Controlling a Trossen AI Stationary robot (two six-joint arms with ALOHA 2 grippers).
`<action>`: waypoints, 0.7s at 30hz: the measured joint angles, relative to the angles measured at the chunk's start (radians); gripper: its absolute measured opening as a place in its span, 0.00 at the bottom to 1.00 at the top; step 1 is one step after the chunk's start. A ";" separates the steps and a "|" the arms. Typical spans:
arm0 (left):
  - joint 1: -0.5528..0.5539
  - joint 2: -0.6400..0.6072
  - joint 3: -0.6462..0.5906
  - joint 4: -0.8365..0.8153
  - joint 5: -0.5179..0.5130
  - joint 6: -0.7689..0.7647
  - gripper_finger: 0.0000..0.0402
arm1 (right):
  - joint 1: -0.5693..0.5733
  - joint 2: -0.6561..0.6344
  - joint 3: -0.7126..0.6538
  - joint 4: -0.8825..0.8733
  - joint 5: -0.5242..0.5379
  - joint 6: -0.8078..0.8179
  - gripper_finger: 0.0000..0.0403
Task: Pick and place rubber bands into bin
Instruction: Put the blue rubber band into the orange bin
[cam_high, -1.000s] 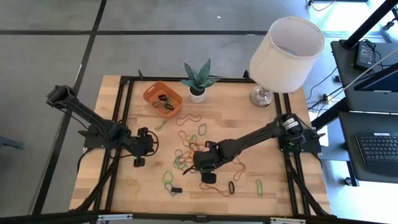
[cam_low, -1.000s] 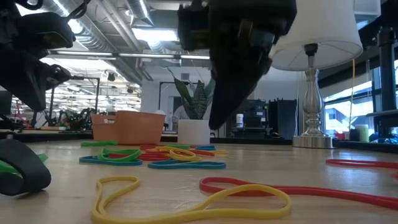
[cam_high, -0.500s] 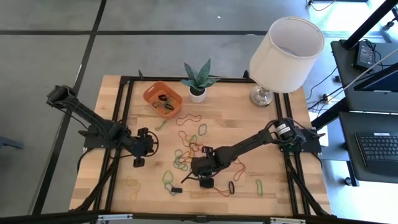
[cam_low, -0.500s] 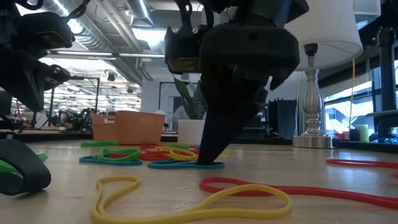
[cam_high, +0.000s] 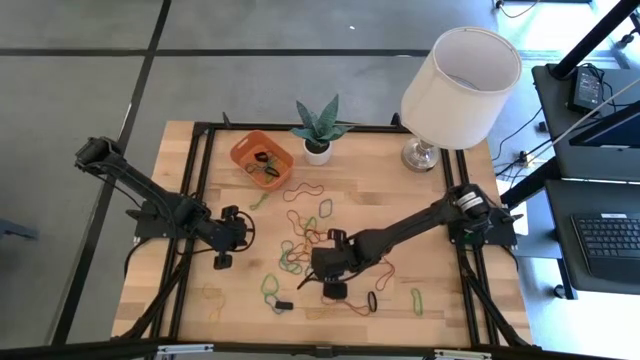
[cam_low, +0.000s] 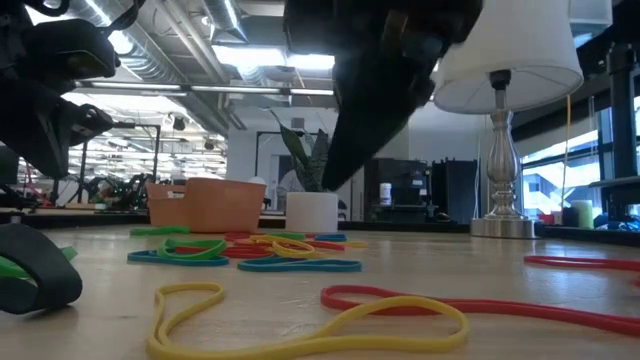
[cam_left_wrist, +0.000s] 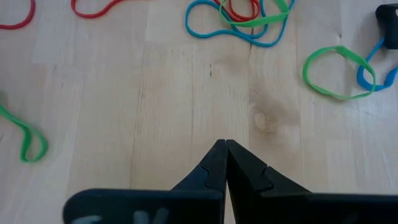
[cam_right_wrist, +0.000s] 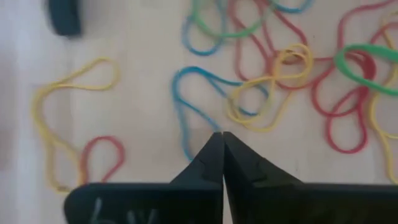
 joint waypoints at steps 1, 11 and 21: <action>0.000 0.000 0.000 0.000 0.000 0.000 0.01 | -0.003 0.002 -0.001 0.000 0.002 0.000 0.01; 0.000 0.000 0.000 0.001 -0.002 -0.001 0.00 | -0.001 0.071 -0.001 0.047 0.004 0.004 0.14; 0.000 0.000 0.000 0.016 -0.003 -0.001 0.00 | 0.000 0.123 -0.002 0.052 0.006 0.003 0.20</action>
